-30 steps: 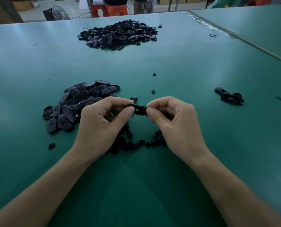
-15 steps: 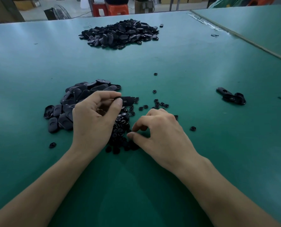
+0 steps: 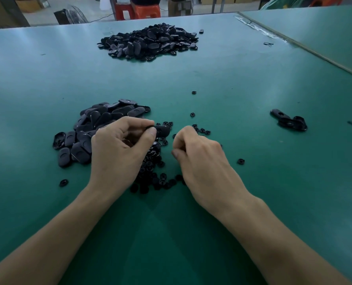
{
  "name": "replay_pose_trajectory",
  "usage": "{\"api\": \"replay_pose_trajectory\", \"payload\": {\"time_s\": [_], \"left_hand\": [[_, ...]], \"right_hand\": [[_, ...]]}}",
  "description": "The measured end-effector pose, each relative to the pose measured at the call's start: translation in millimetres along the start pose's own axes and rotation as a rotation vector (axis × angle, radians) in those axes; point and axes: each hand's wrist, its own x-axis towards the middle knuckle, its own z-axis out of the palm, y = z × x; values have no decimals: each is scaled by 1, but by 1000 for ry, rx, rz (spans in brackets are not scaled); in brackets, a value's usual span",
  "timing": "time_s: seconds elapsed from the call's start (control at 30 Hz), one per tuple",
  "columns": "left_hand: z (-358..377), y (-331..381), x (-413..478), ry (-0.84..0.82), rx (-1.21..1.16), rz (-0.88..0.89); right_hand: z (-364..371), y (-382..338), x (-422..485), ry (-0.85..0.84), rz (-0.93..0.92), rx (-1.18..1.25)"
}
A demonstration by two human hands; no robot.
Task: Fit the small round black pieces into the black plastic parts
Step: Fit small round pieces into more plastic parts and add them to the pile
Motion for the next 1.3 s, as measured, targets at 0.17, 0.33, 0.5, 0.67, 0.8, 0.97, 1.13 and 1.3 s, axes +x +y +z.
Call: {"api": "replay_pose_trajectory", "payload": {"time_s": [0.17,0.33,0.5,0.67,0.8,0.97,1.13,1.3], "left_hand": [[0,4,-4,-46,46,11],[0,6,-5,-57,55,11],[1,7,-6,-107,85,42],[1,6,-6,-138,62,42],[0,4,-5,-149,14,26],[-2,8,-7,-136,-52,37],[-2,7,-8,-142,-102,44],[-1,6,-8,-170,-162,34]], "right_hand": [[0,5,2,67,-21,61],[0,8,2,204,-48,123],[1,8,1,222,-13,160],[1,7,3,270,21,231],[0,6,2,298,73,328],[0,7,4,300,74,393],[0,7,4,313,45,457],[2,5,5,269,85,516]]}}
